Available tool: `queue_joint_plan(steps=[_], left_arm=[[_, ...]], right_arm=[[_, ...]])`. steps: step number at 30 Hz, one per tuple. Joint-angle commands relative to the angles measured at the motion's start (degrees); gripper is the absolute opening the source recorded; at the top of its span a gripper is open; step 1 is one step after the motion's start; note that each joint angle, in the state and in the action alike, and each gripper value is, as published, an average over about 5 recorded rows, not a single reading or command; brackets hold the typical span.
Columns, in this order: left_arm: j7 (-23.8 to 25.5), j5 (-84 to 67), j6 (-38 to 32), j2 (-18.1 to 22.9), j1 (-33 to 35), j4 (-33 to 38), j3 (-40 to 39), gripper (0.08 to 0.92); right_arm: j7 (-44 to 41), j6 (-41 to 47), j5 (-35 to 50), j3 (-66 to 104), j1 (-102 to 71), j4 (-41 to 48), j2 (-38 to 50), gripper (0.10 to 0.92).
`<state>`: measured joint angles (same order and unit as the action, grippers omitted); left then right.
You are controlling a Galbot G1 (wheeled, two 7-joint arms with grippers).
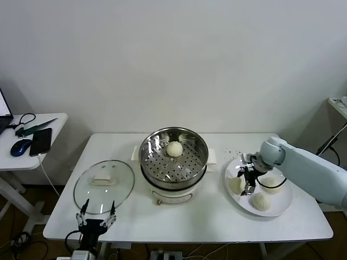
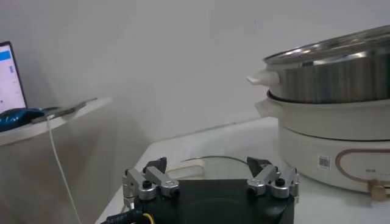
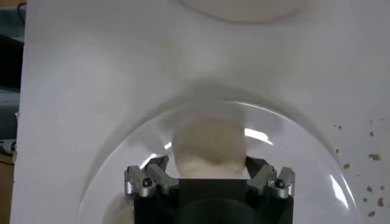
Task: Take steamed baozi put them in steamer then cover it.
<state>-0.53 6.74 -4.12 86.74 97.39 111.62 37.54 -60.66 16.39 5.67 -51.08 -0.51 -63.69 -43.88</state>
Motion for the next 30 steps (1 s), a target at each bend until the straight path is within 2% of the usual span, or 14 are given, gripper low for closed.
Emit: queue_joint_plan(steps=[1, 6, 16, 23, 30], left_arm=[[0.0, 0.1, 0.0, 0.1, 0.1, 0.0, -0.1, 0.823], [0.0, 0.1, -0.1, 0.2, 0.2, 0.1, -0.2, 0.823], [0.0, 0.1, -0.2, 0.2, 0.7, 0.3, 0.0, 0.823], [0.0, 0.1, -0.4, 0.2, 1.1, 0.7, -0.4, 0.823], [0.0, 0.1, -0.5, 0.1, 1.6, 1.2, -1.3, 0.823]], right_arm=[[0.1, -0.1, -0.2, 1.2, -0.9, 1.7, -1.1, 0.773], [0.1, -0.1, 0.0, 1.6, -0.8, 2.5, -1.6, 0.709], [0.2, 0.0, 4.1, -1.2, 4.6, -0.2, 1.7, 0.682], [0.1, 0.6, 15.9, -15.8, 26.4, -4.5, 5.1, 0.686], [0.5, 2.6, 29.0, -28.8, 46.0, -5.9, -0.9, 0.687]])
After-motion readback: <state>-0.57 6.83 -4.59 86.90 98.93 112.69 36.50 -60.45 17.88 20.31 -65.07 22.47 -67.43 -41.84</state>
